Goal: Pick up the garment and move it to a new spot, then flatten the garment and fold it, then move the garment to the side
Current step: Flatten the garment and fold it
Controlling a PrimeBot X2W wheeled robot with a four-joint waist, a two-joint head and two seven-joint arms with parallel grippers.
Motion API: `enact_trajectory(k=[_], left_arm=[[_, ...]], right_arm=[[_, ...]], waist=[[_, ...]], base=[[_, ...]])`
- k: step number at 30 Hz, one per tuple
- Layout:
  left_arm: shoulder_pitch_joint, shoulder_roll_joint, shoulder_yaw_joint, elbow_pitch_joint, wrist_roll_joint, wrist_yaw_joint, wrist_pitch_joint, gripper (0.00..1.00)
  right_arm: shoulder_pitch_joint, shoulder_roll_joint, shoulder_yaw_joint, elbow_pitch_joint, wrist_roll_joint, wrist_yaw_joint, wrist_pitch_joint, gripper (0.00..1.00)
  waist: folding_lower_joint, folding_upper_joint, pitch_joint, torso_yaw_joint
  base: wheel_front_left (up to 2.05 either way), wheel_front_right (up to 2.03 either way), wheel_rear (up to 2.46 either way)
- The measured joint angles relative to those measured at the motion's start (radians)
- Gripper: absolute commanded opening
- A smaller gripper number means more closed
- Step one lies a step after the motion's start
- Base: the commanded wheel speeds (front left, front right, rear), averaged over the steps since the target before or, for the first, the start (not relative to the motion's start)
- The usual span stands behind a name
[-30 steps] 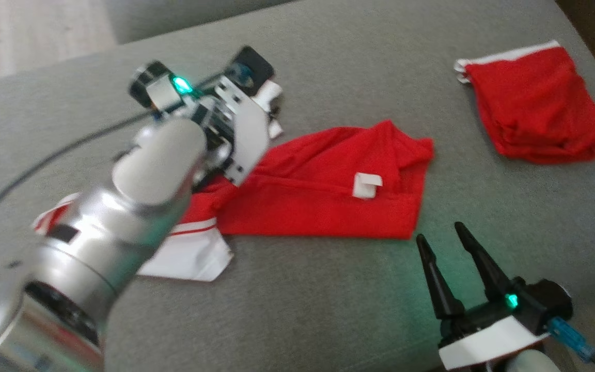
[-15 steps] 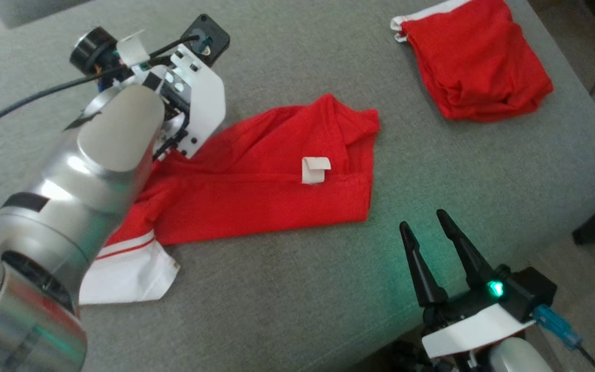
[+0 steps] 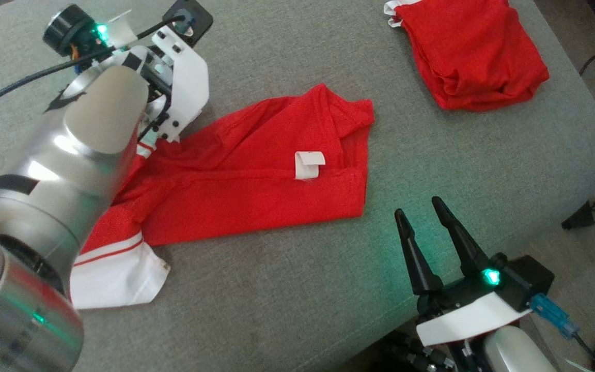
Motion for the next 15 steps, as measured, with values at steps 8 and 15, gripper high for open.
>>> enact_trajectory(k=[8, 15], left_arm=[[0.0, -0.003, -0.041, -0.025, -0.058, 0.0, 0.016, 0.48], [0.0, 0.017, -0.061, -0.027, -0.066, 0.0, 0.046, 0.0]], right_arm=[[-0.001, 0.0, 0.0, 0.0, 0.0, 0.0, 0.0, 1.0], [-0.002, 0.0, 0.007, 0.001, 0.009, 0.0, 0.0, 1.0]], waist=[[0.0, 0.0, 0.007, 0.002], [0.0, 0.0, 0.017, -0.013]], base=[[0.0, 0.0, 0.0], [0.0, 0.0, 0.0]])
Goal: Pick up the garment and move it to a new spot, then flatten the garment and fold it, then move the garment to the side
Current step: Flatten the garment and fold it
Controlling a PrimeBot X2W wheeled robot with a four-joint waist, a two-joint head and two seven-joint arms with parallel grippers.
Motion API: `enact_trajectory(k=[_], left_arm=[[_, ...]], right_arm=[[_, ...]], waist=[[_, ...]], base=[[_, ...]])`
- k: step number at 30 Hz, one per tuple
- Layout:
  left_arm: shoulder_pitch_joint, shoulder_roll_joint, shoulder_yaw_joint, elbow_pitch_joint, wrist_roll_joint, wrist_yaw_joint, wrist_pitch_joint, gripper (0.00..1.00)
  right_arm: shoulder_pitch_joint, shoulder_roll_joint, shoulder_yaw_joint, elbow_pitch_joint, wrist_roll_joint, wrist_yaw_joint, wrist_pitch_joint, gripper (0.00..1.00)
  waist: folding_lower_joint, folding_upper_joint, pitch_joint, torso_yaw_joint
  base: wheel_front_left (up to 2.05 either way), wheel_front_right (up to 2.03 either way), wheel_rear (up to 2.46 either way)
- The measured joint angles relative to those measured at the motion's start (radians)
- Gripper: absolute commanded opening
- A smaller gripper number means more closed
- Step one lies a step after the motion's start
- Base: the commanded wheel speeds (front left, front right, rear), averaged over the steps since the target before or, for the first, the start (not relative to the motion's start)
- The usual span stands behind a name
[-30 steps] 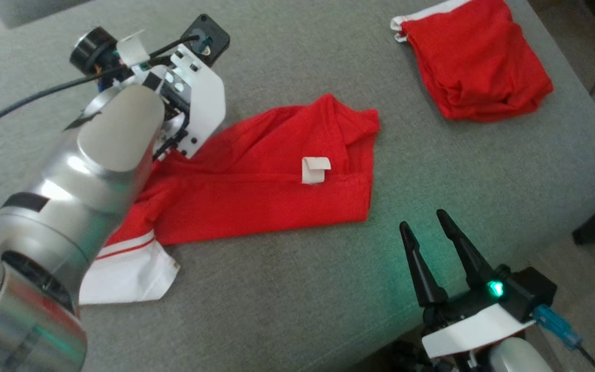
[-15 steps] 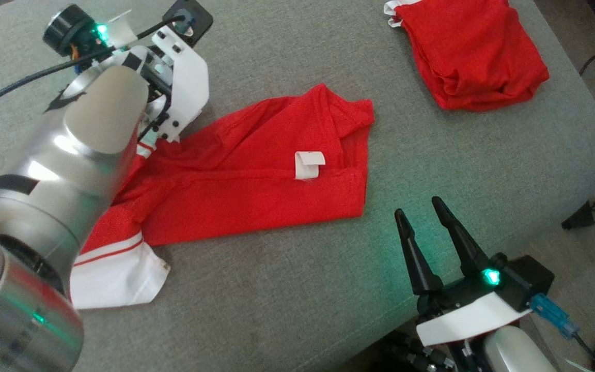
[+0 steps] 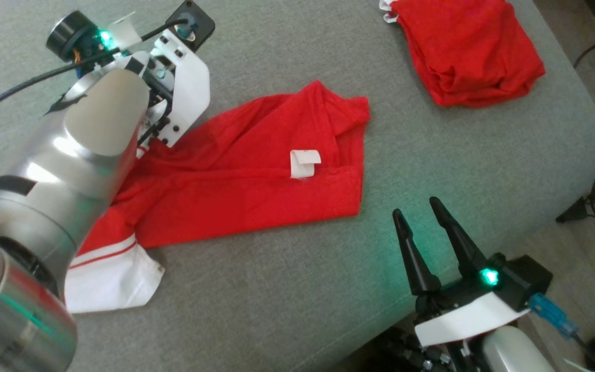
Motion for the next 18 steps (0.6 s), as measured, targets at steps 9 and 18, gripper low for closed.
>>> enact_trajectory(k=[9, 18], left_arm=[[-0.001, 0.018, -0.022, -0.018, 0.004, 0.0, -0.106, 0.0], [-0.007, 0.011, 0.01, -0.046, -0.025, 0.0, -0.348, 0.0]], right_arm=[[0.001, -0.001, -0.024, 0.004, -0.001, 0.0, 0.0, 1.0], [0.042, -0.035, -0.109, 0.008, -0.016, 0.0, 0.0, 1.0]], waist=[[0.0001, 0.0, -0.041, 0.018], [0.0, 0.0, -0.155, 0.115]], base=[[0.0, 0.0, 0.0], [0.0, 0.0, 0.0]])
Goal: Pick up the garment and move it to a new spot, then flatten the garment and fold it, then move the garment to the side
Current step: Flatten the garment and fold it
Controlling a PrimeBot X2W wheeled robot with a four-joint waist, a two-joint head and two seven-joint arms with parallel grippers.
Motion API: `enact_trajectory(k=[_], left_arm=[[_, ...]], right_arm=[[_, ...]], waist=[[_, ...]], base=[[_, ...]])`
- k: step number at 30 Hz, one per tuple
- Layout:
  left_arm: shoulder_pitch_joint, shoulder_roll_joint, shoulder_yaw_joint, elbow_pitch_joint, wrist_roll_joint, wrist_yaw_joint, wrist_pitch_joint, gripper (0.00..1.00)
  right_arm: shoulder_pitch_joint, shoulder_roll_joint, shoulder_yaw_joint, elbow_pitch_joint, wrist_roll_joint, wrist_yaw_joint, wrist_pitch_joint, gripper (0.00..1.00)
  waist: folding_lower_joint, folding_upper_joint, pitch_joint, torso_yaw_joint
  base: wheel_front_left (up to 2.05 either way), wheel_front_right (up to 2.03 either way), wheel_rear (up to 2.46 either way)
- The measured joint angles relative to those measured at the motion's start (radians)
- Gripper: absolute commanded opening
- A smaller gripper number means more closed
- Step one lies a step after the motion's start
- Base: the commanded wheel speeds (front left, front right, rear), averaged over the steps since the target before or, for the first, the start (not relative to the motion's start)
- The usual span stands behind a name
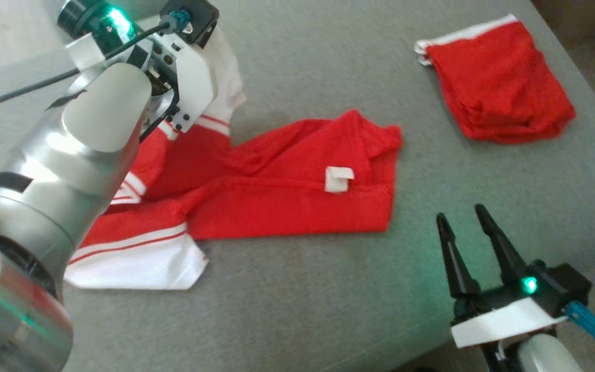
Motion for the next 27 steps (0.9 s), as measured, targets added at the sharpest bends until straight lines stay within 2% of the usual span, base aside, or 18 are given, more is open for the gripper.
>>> enact_trajectory(k=[11, 16, 22, 27], left_arm=[[0.011, 0.034, 0.028, -0.031, -0.027, 0.001, -0.143, 0.0], [0.035, 0.065, 0.035, -0.066, -0.035, 0.021, -0.198, 0.0], [0.051, 0.12, 0.062, -0.143, -0.049, 0.048, -0.223, 0.0], [0.053, 0.182, 0.075, -0.269, -0.07, 0.078, -0.228, 0.0]], right_arm=[[0.024, -0.067, -0.007, 0.088, 0.056, 0.0, 0.0, 1.0], [0.026, -0.092, 0.022, 0.151, 0.092, 0.0, 0.0, 1.0], [0.03, -0.094, 0.025, 0.177, 0.108, 0.0, 0.0, 1.0], [0.05, -0.101, 0.017, 0.18, 0.113, 0.0, 0.0, 1.0]], waist=[[-0.0001, 0.0, -0.113, 0.158], [-0.0001, 0.0, -0.156, 0.233], [0.0, 0.0, -0.2, 0.314], [0.0, 0.0, -0.224, 0.376]], base=[[0.0, 0.0, 0.0], [0.0, 0.0, 0.0], [0.0, 0.0, 0.0], [0.0, 0.0, 0.0]])
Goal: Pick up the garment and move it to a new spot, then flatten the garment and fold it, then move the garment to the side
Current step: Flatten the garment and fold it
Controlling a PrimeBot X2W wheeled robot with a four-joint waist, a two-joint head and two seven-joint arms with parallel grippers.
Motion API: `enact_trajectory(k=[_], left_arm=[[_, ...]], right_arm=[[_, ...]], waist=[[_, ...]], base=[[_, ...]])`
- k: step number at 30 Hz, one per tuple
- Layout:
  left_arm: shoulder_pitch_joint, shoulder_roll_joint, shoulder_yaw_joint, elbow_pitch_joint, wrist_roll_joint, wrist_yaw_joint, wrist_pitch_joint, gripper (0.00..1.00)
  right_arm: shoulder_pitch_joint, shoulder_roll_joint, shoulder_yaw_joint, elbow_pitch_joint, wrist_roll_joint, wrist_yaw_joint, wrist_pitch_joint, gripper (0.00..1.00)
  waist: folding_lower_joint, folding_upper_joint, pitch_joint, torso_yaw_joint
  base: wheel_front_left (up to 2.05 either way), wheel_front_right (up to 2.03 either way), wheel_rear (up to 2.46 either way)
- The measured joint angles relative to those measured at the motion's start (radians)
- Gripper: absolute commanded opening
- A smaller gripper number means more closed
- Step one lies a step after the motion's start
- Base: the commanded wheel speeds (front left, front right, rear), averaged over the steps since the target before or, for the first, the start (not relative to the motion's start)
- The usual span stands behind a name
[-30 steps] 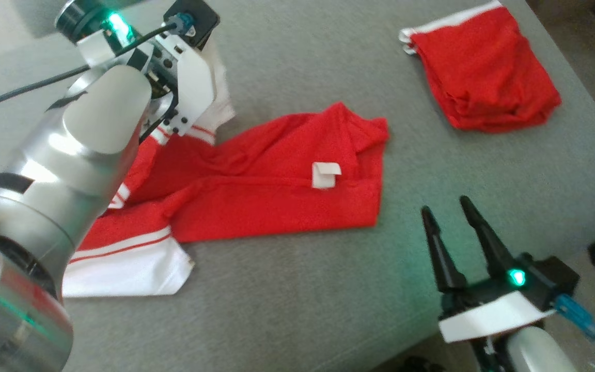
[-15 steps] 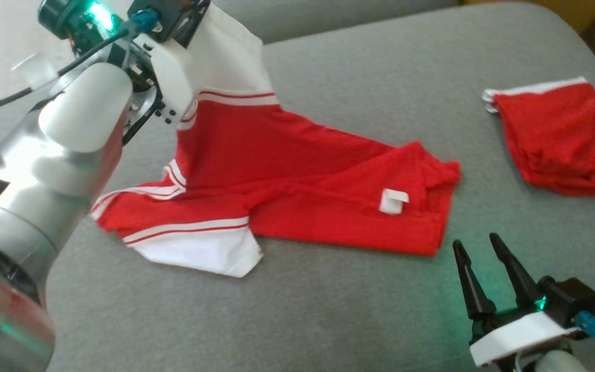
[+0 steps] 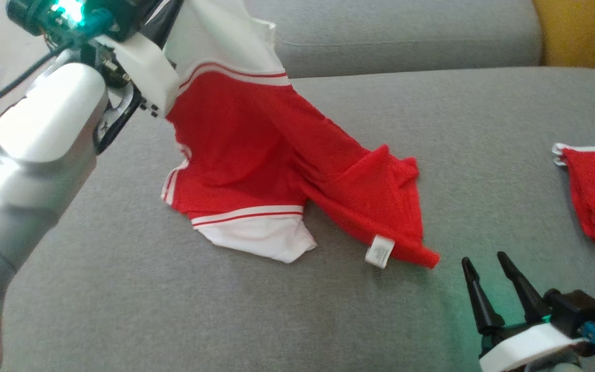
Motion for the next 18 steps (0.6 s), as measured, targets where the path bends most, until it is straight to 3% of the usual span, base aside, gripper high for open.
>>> enact_trajectory(k=[6, 7, 9, 13, 18], left_arm=[[0.113, 0.065, 0.053, -0.33, -0.17, -0.009, 0.082, 0.0], [0.193, 0.092, 0.053, -0.497, -0.275, -0.017, 0.151, 0.0], [0.275, 0.132, 0.054, -0.665, -0.37, -0.012, 0.211, 0.0], [0.349, 0.248, 0.057, -0.921, -0.465, 0.06, 0.292, 0.0], [0.311, 0.397, 0.095, -0.981, -0.333, 0.177, 0.296, 0.0]], right_arm=[[0.0, -0.017, -0.024, 0.0, 0.0, 0.0, 0.0, 1.0], [0.003, -0.017, -0.032, -0.001, 0.0, 0.0, 0.0, 1.0], [0.015, -0.017, -0.037, -0.002, -0.002, 0.0, 0.0, 1.0], [0.041, -0.017, -0.037, -0.002, -0.002, 0.0, 0.0, 1.0], [0.026, -0.025, -0.022, 0.002, -0.002, 0.0, 0.0, 1.0]], waist=[[0.0, 0.0, -0.017, 0.062], [0.0, 0.0, -0.023, 0.079], [0.0, 0.0, -0.028, 0.095], [0.0, 0.0, -0.032, 0.124], [0.0, 0.0, -0.024, 0.149]], base=[[0.0, 0.0, 0.0], [0.0, 0.0, 0.0], [0.0, 0.0, 0.0], [0.0, 0.0, 0.0], [0.0, 0.0, 0.0]])
